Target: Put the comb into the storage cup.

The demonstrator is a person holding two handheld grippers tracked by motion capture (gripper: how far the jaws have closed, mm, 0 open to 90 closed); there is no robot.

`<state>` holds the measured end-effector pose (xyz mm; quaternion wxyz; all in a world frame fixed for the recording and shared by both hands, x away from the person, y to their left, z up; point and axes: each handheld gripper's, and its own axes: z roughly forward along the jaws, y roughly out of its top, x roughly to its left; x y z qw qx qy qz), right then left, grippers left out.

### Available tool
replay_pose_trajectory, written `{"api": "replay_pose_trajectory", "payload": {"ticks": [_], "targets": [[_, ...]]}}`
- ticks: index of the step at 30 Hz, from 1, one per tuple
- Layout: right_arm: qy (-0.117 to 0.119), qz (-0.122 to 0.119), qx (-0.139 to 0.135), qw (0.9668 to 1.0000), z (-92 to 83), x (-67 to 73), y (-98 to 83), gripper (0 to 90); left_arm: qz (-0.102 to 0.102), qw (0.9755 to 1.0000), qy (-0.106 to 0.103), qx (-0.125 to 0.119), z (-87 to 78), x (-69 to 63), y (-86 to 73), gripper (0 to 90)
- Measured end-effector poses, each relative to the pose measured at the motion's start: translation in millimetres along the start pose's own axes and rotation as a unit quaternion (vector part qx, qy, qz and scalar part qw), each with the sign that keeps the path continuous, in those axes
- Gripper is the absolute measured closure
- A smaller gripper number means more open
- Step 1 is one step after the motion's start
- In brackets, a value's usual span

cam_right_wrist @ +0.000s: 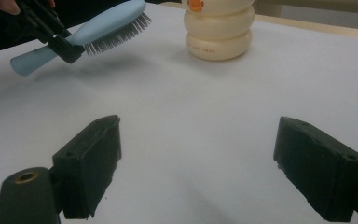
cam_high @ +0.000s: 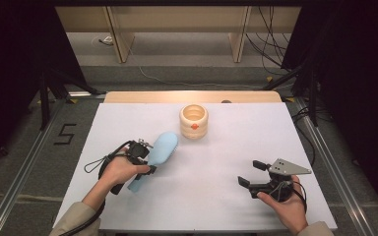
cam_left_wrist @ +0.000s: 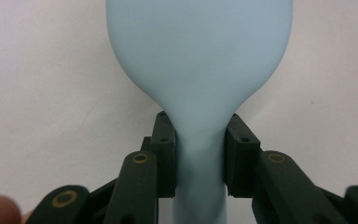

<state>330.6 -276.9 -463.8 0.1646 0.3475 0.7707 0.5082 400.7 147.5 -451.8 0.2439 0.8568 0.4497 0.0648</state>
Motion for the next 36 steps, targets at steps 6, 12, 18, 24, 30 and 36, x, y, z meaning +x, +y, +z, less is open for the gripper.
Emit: {"api": "replay_pose_trajectory", "payload": {"ticks": [6, 12, 18, 24, 30, 36], "targets": [[0.002, -0.003, -0.002, 1.0000, 0.0, 0.7, 0.2, 15.8, -0.004, 0.9996, 0.006, -0.027, -5.2, -1.7, 0.1, 69.3], [0.004, -0.004, 0.002, 1.0000, 0.2, 1.1, 0.4, 15.8, -0.011, 0.9980, 0.005, -0.063, -10.4, -5.6, 1.1, 69.3], [0.004, -0.004, 0.003, 1.0000, 0.5, 1.3, 0.3, 15.8, -0.013, 0.9958, 0.001, -0.091, -11.9, -8.8, 2.1, 69.2], [0.005, -0.006, 0.004, 1.0000, 0.7, 1.3, 0.2, 15.8, -0.036, 0.9925, 0.000, -0.117, -13.2, -10.7, 2.6, 69.3], [0.005, -0.006, 0.005, 1.0000, 1.3, 1.5, 0.3, 15.8, -0.039, 0.9906, 0.000, -0.131, -13.9, -11.1, 2.9, 69.2], [0.006, -0.005, 0.004, 1.0000, 2.8, 3.0, 1.5, 15.8, -0.053, 0.9873, -0.010, -0.149, -16.6, -11.9, 3.9, 69.2]]}}
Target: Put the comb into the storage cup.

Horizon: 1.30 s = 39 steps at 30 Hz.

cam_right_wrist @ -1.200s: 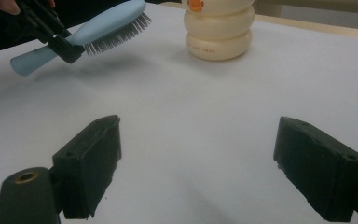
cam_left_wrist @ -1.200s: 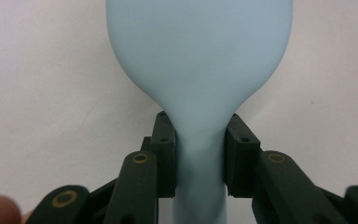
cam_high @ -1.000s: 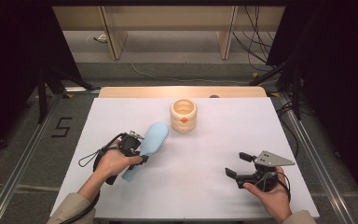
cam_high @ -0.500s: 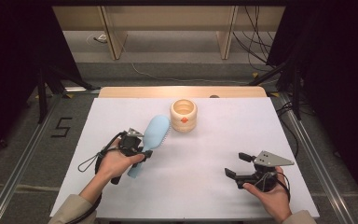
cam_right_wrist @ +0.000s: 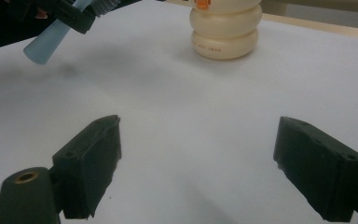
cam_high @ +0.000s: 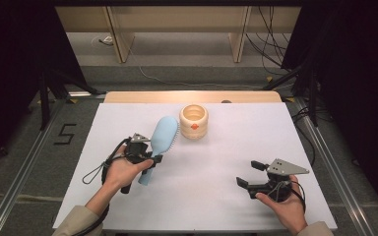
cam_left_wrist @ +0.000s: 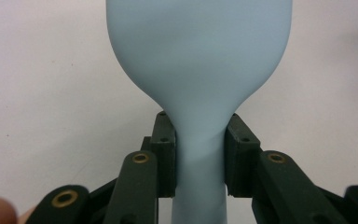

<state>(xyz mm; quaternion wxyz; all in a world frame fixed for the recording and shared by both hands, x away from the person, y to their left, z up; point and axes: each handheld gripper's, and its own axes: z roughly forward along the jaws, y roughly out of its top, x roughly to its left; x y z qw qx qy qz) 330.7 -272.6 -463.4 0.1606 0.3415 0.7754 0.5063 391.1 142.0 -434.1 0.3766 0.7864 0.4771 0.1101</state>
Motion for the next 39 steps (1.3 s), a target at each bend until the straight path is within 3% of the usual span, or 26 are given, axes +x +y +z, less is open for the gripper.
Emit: {"api": "replay_pose_trajectory", "payload": {"ticks": [11, 30, 39], "targets": [[0.015, 0.011, -0.011, 0.9998, 5.9, 5.2, 4.2, 15.8, -0.007, 0.9995, -0.002, -0.031, -0.7, -5.9, 1.4, 69.3], [0.048, 0.021, -0.013, 0.9985, 26.4, 24.6, 11.0, 15.9, -0.004, 0.9985, -0.008, -0.053, 0.4, -17.4, 3.8, 69.2], [0.056, 0.050, -0.023, 0.9969, 33.3, 28.4, 12.2, 16.0, -0.004, 0.9983, -0.012, -0.057, 2.2, -25.6, 3.9, 69.2]]}}
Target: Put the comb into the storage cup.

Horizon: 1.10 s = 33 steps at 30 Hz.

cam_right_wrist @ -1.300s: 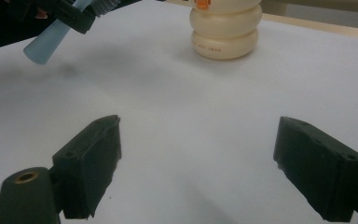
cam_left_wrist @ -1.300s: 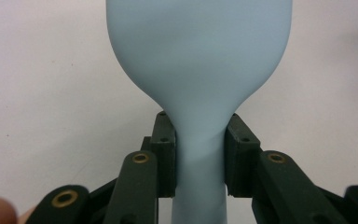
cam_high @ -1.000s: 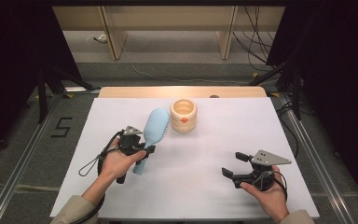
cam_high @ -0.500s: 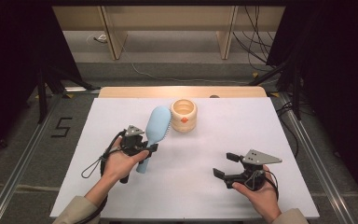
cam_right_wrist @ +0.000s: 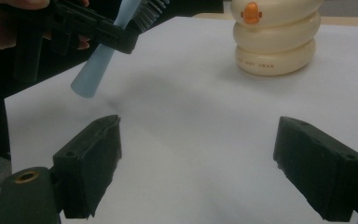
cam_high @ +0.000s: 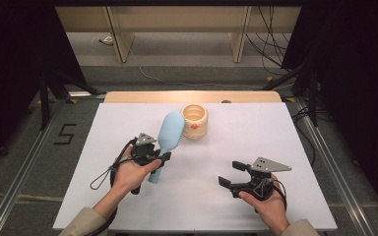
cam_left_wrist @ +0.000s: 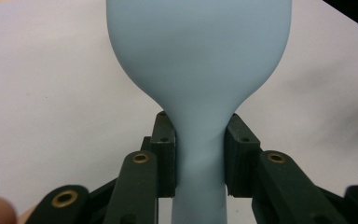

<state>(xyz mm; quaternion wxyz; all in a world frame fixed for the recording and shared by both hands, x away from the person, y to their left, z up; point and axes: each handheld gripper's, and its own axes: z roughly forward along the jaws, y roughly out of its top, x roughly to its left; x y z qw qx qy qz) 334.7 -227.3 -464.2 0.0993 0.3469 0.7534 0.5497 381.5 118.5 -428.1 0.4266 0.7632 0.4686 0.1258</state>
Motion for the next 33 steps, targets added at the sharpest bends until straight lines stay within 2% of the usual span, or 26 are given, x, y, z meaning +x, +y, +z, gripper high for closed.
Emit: {"api": "replay_pose_trajectory", "payload": {"ticks": [10, 23, 33], "targets": [[0.007, 0.009, -0.002, 0.9999, 8.3, 5.6, 0.1, 15.9, -0.004, 1.0000, -0.004, -0.003, 0.4, -3.8, 0.2, 69.3], [0.016, 0.007, 0.002, 0.9999, 18.2, 12.6, 1.2, 16.0, 0.004, 0.9999, -0.004, -0.010, 1.7, -8.7, -0.3, 69.3], [0.022, 0.005, 0.000, 0.9997, 26.1, 18.7, 3.1, 15.9, 0.007, 0.9997, -0.018, -0.014, 3.6, -16.6, -0.1, 69.2]]}}
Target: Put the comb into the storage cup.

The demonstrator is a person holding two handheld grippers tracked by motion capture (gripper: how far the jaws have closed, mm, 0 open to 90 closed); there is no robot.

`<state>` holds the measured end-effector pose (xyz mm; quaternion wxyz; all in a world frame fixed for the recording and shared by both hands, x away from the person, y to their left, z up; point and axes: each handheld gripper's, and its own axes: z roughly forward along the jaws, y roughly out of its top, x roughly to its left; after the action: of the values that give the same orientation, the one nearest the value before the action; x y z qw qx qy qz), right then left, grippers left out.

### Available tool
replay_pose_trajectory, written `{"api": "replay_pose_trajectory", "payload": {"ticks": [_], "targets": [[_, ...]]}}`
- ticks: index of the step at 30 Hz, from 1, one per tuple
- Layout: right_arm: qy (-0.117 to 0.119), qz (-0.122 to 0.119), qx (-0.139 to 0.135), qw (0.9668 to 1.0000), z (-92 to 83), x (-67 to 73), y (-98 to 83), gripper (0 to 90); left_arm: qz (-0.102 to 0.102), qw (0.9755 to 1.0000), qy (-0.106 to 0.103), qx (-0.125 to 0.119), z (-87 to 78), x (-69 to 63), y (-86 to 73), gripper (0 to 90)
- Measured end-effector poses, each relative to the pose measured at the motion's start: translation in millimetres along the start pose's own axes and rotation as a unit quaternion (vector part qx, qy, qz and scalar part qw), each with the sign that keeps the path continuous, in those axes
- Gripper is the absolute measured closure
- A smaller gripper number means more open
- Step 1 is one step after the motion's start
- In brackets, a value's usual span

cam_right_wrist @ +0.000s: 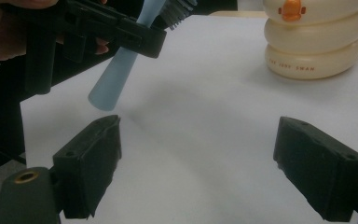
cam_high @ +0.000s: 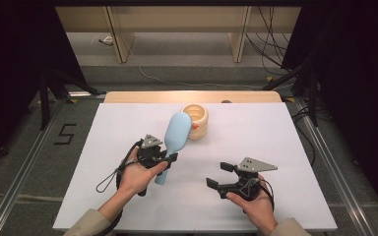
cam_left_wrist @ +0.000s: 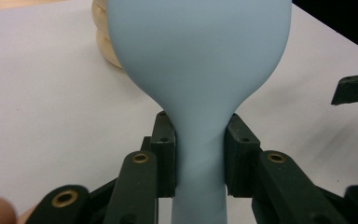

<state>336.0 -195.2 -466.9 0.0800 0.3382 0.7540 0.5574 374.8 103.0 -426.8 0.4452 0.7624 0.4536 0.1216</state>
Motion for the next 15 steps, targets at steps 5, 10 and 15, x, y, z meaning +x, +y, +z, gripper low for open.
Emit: {"api": "replay_pose_trajectory", "payload": {"ticks": [5, 10, 15], "targets": [[0.001, 0.000, -0.004, 1.0000, 3.5, 2.0, 1.1, 15.9, -0.001, 1.0000, -0.003, -0.003, 1.4, -3.2, -1.1, 69.3], [0.003, 0.004, -0.002, 1.0000, 8.0, 5.0, 1.8, 15.9, 0.001, 1.0000, -0.002, -0.006, 2.5, -5.0, -1.7, 69.2], [0.007, 0.005, 0.000, 1.0000, 12.6, 8.0, 2.7, 15.9, 0.006, 1.0000, -0.003, -0.007, 3.1, -7.2, -2.0, 69.3]]}}
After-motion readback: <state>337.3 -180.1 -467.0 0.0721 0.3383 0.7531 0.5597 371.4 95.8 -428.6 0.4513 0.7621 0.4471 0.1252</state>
